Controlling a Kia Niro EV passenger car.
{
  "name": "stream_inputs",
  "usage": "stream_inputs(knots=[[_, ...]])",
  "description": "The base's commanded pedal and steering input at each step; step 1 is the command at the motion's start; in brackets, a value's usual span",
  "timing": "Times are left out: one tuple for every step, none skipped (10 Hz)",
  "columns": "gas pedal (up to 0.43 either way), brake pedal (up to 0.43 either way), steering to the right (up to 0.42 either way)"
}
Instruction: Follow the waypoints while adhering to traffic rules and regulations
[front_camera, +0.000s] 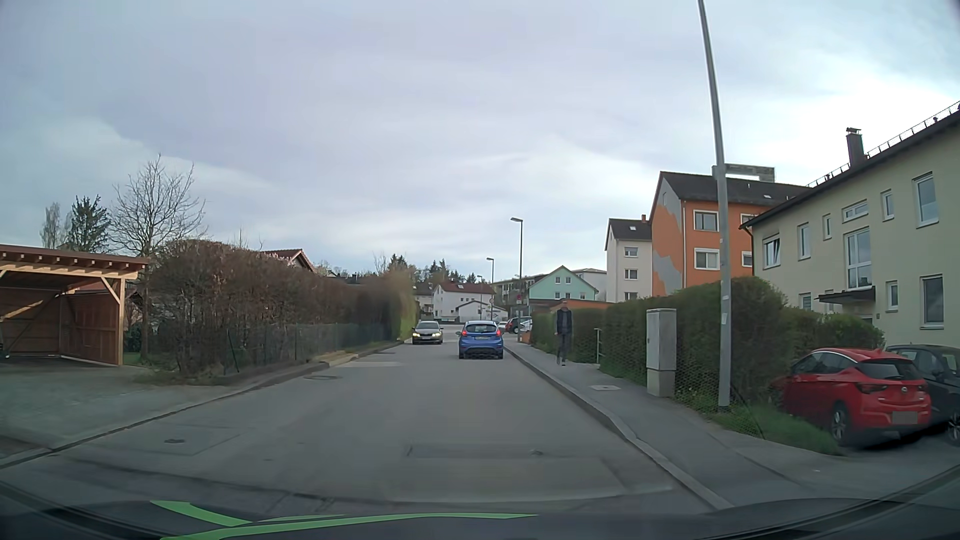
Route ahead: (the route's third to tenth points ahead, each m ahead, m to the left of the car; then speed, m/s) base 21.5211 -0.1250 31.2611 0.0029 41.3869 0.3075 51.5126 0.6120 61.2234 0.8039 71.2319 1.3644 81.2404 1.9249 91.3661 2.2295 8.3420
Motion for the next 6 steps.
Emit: stream_inputs(knots=[[0.087, 0.000, -0.002], [0.087, 0.000, -0.002], [0.087, 0.000, -0.003], [0.087, 0.000, -0.003], [0.087, 0.000, -0.002], [0.087, 0.000, -0.003]])
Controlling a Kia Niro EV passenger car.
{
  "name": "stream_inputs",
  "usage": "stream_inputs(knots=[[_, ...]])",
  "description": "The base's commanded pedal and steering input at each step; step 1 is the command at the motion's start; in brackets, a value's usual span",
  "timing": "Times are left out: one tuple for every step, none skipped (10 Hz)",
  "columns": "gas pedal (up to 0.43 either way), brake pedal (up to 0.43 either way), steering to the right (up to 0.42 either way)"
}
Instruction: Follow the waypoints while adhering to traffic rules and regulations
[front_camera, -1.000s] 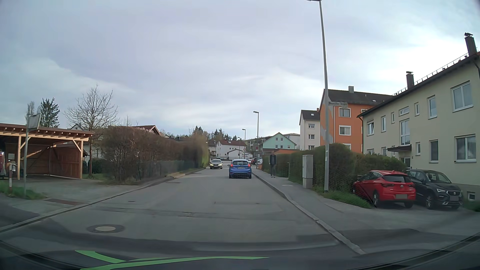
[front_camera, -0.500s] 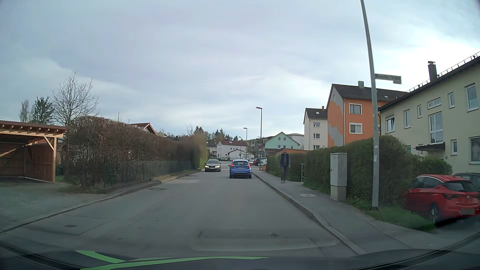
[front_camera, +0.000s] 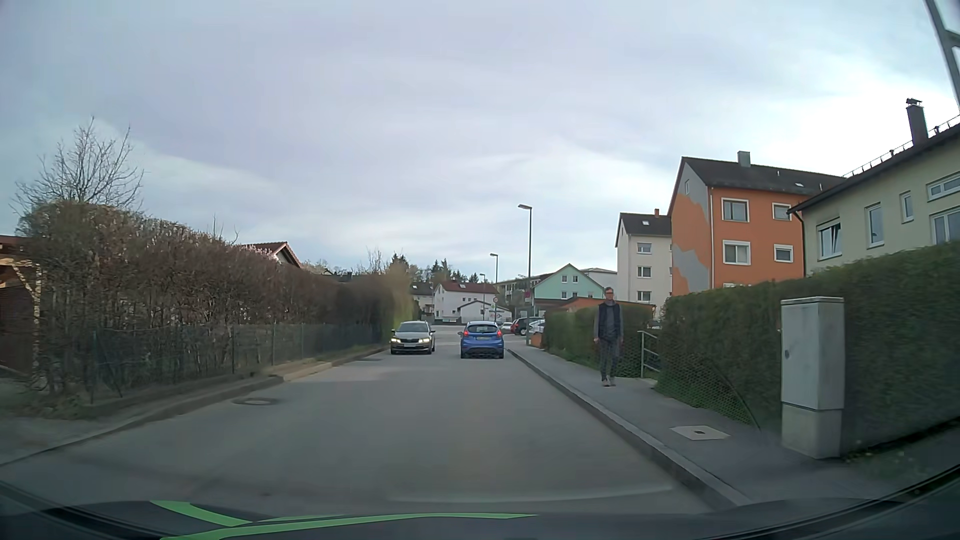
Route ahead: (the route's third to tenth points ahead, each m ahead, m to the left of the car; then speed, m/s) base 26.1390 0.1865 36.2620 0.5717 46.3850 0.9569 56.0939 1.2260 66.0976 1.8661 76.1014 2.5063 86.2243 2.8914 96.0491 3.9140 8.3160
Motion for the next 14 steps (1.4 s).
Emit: stream_inputs(knots=[[0.087, 0.000, -0.003], [0.087, 0.000, -0.002], [0.087, 0.000, -0.002], [0.087, 0.000, -0.001], [0.087, 0.000, -0.001], [0.087, 0.000, -0.001], [0.087, 0.000, -0.001], [0.087, 0.000, -0.001], [0.087, 0.000, -0.001], [0.087, 0.000, -0.001], [0.087, 0.000, 0.000], [0.087, 0.000, 0.000], [0.087, 0.000, 0.000], [0.087, 0.000, 0.000]])
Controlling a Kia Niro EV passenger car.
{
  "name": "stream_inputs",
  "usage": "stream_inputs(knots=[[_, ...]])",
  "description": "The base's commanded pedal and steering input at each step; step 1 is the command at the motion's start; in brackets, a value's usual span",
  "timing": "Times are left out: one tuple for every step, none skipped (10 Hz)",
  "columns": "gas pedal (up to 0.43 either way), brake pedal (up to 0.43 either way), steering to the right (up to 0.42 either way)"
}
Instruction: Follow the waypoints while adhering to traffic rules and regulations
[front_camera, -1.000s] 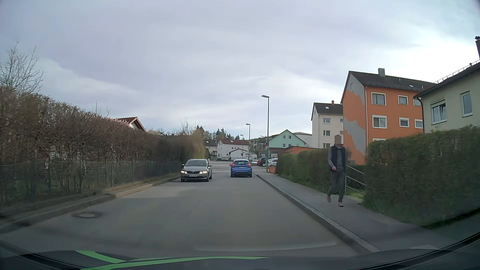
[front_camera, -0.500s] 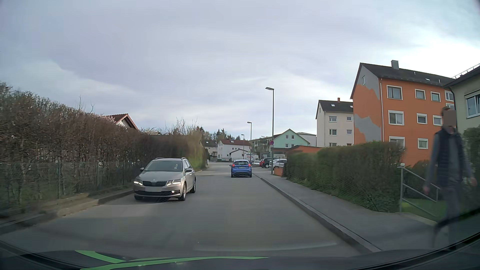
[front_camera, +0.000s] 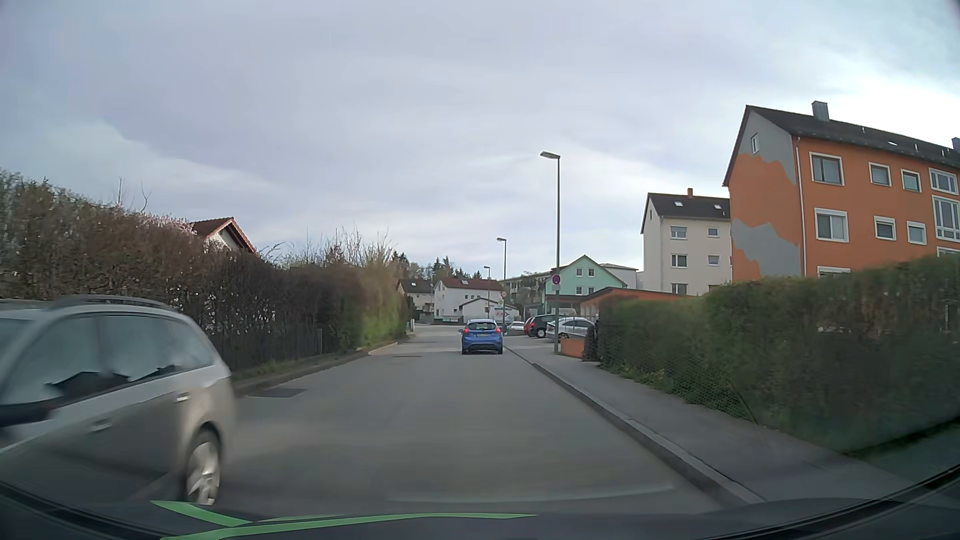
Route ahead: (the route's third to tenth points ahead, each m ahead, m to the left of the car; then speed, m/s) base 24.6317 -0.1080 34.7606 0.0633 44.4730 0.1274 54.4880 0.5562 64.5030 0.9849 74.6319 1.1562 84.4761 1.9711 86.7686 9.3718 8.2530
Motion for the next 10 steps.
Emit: stream_inputs(knots=[[0.087, 0.000, 0.000], [0.087, 0.000, 0.000], [0.087, 0.000, 0.000], [0.087, 0.000, 0.000], [0.087, 0.000, 0.000], [0.087, 0.000, 0.000], [0.087, 0.000, 0.000], [0.087, 0.000, 0.000], [0.087, 0.000, 0.000], [0.087, 0.000, 0.000]])
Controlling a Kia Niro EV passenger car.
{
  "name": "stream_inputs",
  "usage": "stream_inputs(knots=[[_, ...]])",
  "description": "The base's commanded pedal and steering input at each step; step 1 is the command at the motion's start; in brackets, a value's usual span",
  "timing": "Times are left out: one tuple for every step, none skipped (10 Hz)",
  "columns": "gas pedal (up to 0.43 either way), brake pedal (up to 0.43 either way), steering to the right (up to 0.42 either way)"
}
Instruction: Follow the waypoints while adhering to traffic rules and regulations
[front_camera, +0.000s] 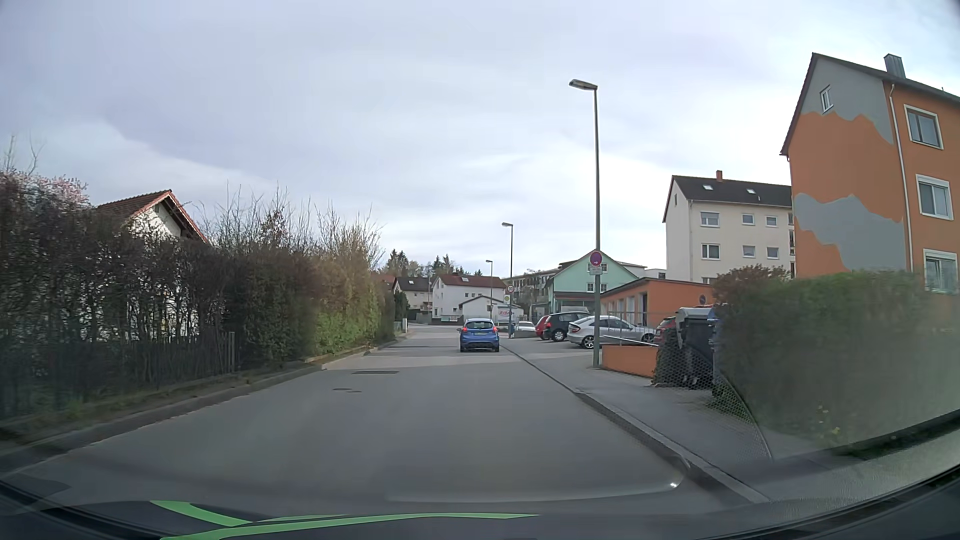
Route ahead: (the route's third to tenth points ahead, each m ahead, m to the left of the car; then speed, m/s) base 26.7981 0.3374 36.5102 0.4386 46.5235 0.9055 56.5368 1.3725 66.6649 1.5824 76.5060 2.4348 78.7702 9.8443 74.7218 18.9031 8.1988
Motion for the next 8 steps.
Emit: stream_inputs(knots=[[0.087, 0.000, 0.000], [0.087, 0.000, 0.000], [0.087, 0.000, 0.000], [0.087, 0.000, 0.000], [0.087, 0.000, 0.000], [0.087, 0.000, 0.000], [0.087, 0.000, 0.000], [0.087, 0.000, 0.000]])
